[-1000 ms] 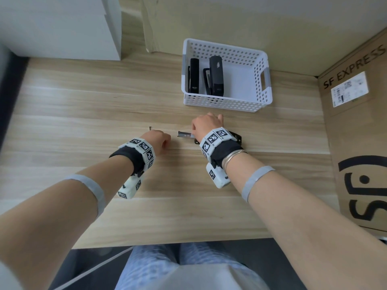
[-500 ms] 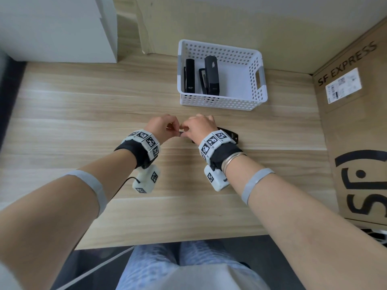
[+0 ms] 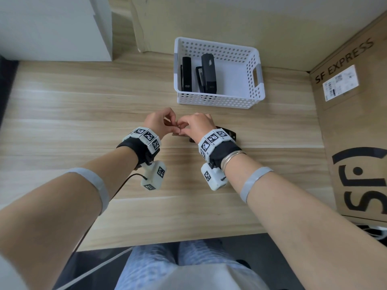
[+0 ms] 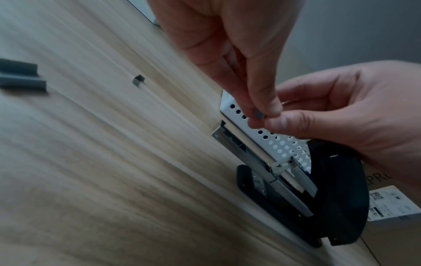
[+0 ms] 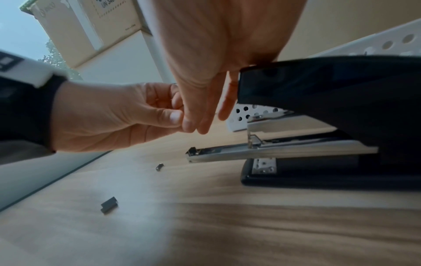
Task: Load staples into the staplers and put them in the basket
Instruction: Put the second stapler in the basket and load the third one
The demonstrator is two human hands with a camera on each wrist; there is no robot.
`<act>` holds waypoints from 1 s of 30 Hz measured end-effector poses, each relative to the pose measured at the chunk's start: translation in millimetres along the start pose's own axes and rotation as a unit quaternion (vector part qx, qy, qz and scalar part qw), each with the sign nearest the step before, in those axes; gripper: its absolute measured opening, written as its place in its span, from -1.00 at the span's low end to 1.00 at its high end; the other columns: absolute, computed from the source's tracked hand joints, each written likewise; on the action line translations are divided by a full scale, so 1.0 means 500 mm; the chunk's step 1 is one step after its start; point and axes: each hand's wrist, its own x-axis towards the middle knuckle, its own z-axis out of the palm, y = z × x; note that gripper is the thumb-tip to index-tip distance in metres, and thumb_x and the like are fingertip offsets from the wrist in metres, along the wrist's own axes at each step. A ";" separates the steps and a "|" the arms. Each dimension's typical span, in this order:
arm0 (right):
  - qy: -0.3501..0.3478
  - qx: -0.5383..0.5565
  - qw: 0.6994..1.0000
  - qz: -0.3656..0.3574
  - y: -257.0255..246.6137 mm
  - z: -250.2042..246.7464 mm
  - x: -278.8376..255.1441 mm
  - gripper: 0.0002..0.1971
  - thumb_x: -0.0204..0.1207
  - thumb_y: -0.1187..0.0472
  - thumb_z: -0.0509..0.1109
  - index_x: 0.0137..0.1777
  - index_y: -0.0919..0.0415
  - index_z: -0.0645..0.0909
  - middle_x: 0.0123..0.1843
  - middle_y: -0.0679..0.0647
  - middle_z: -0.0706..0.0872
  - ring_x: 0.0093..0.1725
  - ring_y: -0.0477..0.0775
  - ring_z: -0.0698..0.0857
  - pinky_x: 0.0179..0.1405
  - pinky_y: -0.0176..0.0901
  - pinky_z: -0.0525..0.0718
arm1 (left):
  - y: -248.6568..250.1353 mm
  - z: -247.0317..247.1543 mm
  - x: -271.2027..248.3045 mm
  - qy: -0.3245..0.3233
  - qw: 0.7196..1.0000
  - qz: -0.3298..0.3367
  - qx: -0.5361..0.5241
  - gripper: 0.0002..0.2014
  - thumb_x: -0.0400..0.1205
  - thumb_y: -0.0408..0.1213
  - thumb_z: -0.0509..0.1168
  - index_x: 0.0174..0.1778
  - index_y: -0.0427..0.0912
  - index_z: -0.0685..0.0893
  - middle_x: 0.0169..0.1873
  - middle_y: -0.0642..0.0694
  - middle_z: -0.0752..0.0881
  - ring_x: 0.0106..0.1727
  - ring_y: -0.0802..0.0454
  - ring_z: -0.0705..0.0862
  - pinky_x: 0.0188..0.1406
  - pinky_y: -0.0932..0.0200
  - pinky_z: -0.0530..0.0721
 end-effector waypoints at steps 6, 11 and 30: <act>0.021 0.051 0.998 0.003 0.005 -0.003 0.000 -0.82 0.42 -0.08 0.50 -0.02 -0.12 0.73 -0.01 -0.19 0.81 0.24 -0.05 0.55 0.34 -0.03 0.31 | 0.001 -0.005 0.005 -0.026 1.000 0.002 -0.010 -0.56 0.29 -0.43 0.57 -0.46 0.07 0.41 -0.41 0.14 0.62 -0.22 -0.03 0.71 -0.34 0.50 0.56; -0.001 0.013 1.000 0.012 0.002 -0.008 0.008 -0.78 0.42 -0.02 0.50 0.04 -0.09 0.65 -0.05 -0.18 0.80 0.26 -0.07 0.55 0.26 -0.05 0.31 | 0.000 0.003 0.009 -0.041 0.999 -0.003 -0.013 -0.52 0.27 -0.50 0.56 -0.43 0.06 0.39 -0.38 0.10 0.60 -0.24 -0.02 0.69 -0.33 0.49 0.58; -0.002 -0.185 0.983 -0.012 -0.022 0.030 0.030 -0.91 0.54 0.11 0.38 -0.08 -0.03 0.72 -0.07 -0.07 0.72 0.21 0.02 0.50 0.19 -0.05 0.27 | -0.042 0.020 0.010 -0.049 0.996 0.010 0.078 -0.87 0.42 -0.48 0.43 -0.14 -0.33 0.66 -0.15 -0.19 0.70 -0.13 -0.17 0.71 0.06 -0.03 0.70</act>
